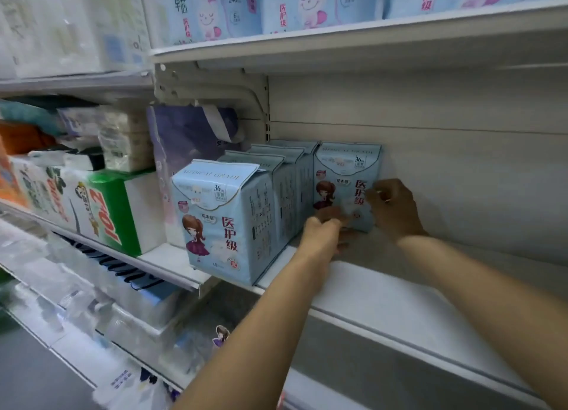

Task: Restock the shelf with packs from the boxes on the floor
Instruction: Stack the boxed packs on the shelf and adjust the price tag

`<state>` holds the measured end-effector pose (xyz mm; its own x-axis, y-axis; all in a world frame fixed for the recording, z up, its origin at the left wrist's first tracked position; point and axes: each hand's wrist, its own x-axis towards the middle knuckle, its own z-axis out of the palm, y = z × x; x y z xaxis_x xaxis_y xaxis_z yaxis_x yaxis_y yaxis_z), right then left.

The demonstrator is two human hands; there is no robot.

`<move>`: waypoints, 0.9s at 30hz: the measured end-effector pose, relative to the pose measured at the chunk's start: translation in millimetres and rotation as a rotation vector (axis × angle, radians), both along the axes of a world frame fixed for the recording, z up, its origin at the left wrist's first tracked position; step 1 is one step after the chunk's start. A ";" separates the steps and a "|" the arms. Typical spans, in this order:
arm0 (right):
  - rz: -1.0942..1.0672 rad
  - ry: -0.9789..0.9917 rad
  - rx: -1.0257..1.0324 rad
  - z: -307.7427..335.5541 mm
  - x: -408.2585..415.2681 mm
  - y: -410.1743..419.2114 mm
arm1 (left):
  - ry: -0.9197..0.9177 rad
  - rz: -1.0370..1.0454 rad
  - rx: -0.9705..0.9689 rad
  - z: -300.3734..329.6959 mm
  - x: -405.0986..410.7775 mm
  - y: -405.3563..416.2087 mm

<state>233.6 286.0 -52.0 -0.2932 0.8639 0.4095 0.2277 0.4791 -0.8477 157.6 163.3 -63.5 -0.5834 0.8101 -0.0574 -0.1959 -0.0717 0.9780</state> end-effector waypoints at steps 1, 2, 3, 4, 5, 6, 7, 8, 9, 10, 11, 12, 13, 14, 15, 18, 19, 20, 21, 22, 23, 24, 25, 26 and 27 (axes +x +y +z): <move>0.001 0.031 0.008 1.6 1.1 -9.2 | -0.007 -0.002 0.005 -0.1 2.7 -9.4; -0.008 0.060 0.013 0.7 1.9 -17.9 | -0.016 -0.004 0.016 0.2 5.3 -20.2; -0.031 0.082 0.016 -1.7 2.6 -27.5 | -0.025 -0.009 0.029 -0.6 7.7 -32.9; -0.055 0.107 0.015 -5.2 3.3 -35.3 | -0.031 -0.021 0.053 -0.6 10.0 -45.8; -0.071 0.137 0.010 -10.0 3.8 -45.2 | -0.042 -0.024 0.076 -2.1 11.3 -61.4; -0.070 0.174 0.007 -13.7 5.3 -54.8 | -0.053 -0.019 0.097 -3.5 12.1 -76.4; -0.055 0.213 0.008 -15.7 7.3 -65.5 | -0.059 -0.017 0.116 -4.6 13.3 -90.5; -0.033 0.242 0.010 -18.5 8.1 -77.9 | -0.063 -0.015 0.128 -7.6 12.7 -105.1; -0.009 0.257 0.009 -22.4 8.2 -93.8 | -0.071 -0.015 0.133 -11.2 12.3 -122.4; 0.022 0.267 0.007 -24.6 8.7 -108.9 | -0.074 -0.016 0.134 -14.4 12.1 -136.6; 0.056 0.277 0.001 -28.9 7.0 -127.7 | -0.074 -0.010 0.127 -19.6 9.6 -153.9; 0.084 0.289 -0.008 -33.8 4.9 -145.8 | -0.066 0.000 0.114 -24.6 6.1 -170.4; 0.105 0.297 -0.011 -38.9 2.4 -162.9 | -0.059 0.012 0.099 -29.6 2.2 -186.2; 0.125 0.299 -0.014 -44.9 -2.0 -182.3 | -0.062 0.033 0.082 -36.0 -4.1 -204.6; 0.139 0.297 -0.008 -50.5 -6.0 -198.8 | -0.074 0.056 0.067 -43.1 -10.4 -220.7; 0.183 0.263 0.025 -74.4 -15.8 -243.7 | -0.129 0.124 0.007 -74.2 -29.1 -266.0; 0.206 0.244 0.024 -85.9 -18.5 -258.3 | -0.155 0.150 -0.020 -89.7 -34.9 -279.9; 0.238 0.222 0.025 -100.3 -21.0 -271.7 | -0.188 0.181 -0.053 -105.4 -39.2 -293.6; 0.272 0.192 0.018 -122.5 -25.2 -285.1 | -0.229 0.217 -0.096 -127.2 -45.0 -309.3; 0.297 0.158 0.002 -141.6 -27.1 -296.3 | -0.270 0.248 -0.137 -144.6 -48.2 -322.5; 0.322 0.117 -0.032 -161.6 -27.8 -306.2 | -0.307 0.273 -0.177 -162.3 -51.0 -334.1; 0.357 0.077 -0.087 -186.1 -29.2 -314.4 | -0.341 0.300 -0.216 -180.5 -53.8 -345.1; 0.390 0.033 -0.141 -214.4 -31.7 -322.6 | -0.373 0.326 -0.257 -204.2 -58.4 -355.7; 0.415 -0.011 -0.185 -237.4 -31.6 -329.7 | -0.400 0.349 -0.292 -223.1 -60.7 -364.8; 0.435 -0.067 -0.227 -260.7 -31.1 -335.2 | -0.430 0.370 -0.324 -244.4 -63.8 -372.8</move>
<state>202.5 -49.2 -312.7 -0.6654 0.7209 0.1936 0.1050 0.3471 -0.9319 93.8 -209.5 -307.9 -0.6910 0.4621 -0.5559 -0.5938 0.0758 0.8011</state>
